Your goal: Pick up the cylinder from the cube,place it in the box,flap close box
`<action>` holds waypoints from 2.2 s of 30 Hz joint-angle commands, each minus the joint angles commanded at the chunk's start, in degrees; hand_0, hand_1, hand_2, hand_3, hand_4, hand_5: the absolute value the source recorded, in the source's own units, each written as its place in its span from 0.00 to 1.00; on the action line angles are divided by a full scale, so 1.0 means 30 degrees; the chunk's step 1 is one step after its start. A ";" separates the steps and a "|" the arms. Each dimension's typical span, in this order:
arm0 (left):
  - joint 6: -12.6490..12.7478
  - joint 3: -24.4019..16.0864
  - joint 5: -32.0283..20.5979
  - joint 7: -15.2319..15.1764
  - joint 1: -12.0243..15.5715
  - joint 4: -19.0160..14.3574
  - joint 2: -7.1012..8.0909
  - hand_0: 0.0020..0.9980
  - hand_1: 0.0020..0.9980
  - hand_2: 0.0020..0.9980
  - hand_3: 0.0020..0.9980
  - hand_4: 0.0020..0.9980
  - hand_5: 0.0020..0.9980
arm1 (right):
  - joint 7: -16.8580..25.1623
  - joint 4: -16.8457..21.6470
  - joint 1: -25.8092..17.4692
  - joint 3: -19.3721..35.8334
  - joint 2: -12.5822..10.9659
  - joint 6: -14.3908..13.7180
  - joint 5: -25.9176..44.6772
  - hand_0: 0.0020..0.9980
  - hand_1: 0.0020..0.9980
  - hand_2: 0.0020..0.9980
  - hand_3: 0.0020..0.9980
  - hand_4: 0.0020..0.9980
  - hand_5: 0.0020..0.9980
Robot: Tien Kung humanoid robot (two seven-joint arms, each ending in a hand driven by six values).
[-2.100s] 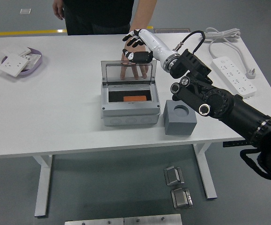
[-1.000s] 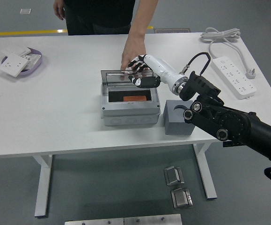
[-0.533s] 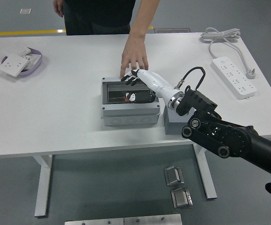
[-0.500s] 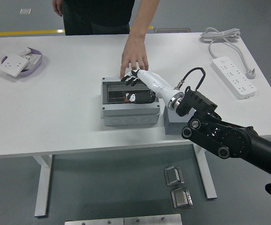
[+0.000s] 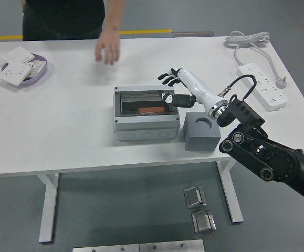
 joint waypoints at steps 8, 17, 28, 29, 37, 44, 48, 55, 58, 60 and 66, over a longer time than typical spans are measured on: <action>0.0125 -0.0151 0.0042 0.0089 0.0310 0.0000 -0.0209 0.60 0.62 0.57 0.61 0.67 0.31 | 0.2604 0.2097 -0.3623 0.4983 0.0692 -0.0453 0.2189 0.71 0.63 0.64 0.69 0.62 0.31; 0.0089 -0.0061 0.0012 -0.0039 0.0279 0.0000 -0.0139 0.60 0.62 0.57 0.61 0.67 0.31 | 0.3828 0.2258 -0.7355 0.9847 0.0962 -0.0268 0.3811 0.71 0.66 0.66 0.69 0.62 0.31; 0.0028 0.0081 0.0048 -0.0108 0.0304 0.0000 0.0124 0.60 0.62 0.57 0.61 0.67 0.31 | 0.3977 0.2163 -0.8020 1.1847 0.1185 -0.0136 0.4205 0.66 0.69 0.75 0.78 0.80 0.19; 0.0020 0.0089 0.0068 -0.0106 0.0312 0.0000 0.0139 0.60 0.62 0.57 0.61 0.67 0.31 | 0.3995 0.2165 -0.8020 1.1847 0.1176 -0.0155 0.4217 0.66 0.69 0.75 0.78 0.80 0.19; -0.0102 0.0186 0.0349 -0.0167 0.0321 0.0000 0.0261 0.60 0.62 0.57 0.61 0.66 0.30 | 0.4400 0.2368 -0.8327 1.2163 0.1136 -0.0415 0.4538 0.64 0.71 0.77 0.80 0.81 0.17; -0.0169 0.0273 0.0297 -0.0329 0.0252 0.0000 0.0318 0.60 0.62 0.57 0.61 0.66 0.29 | 0.4885 0.2440 -0.8522 1.2598 0.1035 -0.0634 0.5115 0.69 0.71 0.77 0.81 0.83 0.18; -0.0177 0.0156 0.0273 -0.0329 0.0205 0.0000 0.0224 0.60 0.62 0.57 0.61 0.66 0.29 | 0.4984 0.2491 -0.8535 1.2926 0.1108 -0.0669 0.5243 0.69 0.71 0.77 0.81 0.83 0.18; -0.0181 -0.0145 0.0211 -0.0338 0.0109 0.0000 0.0148 0.60 0.62 0.57 0.61 0.66 0.29 | 0.4940 0.2356 -0.8573 1.3415 0.1177 -0.0698 0.5476 0.73 0.72 0.77 0.81 0.83 0.18; -0.0157 -0.0246 0.0188 -0.0350 0.0112 0.0000 0.0195 0.60 0.62 0.57 0.61 0.66 0.29 | 0.4956 0.2286 -0.8610 1.3546 0.1245 -0.0690 0.5621 0.74 0.72 0.77 0.81 0.84 0.19; -0.0144 -0.0307 0.0158 -0.0368 0.0125 0.0000 0.0221 0.60 0.62 0.57 0.61 0.66 0.29 | 0.4973 0.2285 -0.8657 1.3641 0.1287 -0.0681 0.5685 0.74 0.72 0.77 0.81 0.84 0.19; -0.0200 -0.0519 0.0131 -0.0375 0.0071 0.0000 0.0187 0.60 0.62 0.57 0.61 0.66 0.29 | 0.5059 0.2247 -0.8916 1.4084 0.1418 -0.0703 0.5900 0.75 0.73 0.77 0.80 0.84 0.19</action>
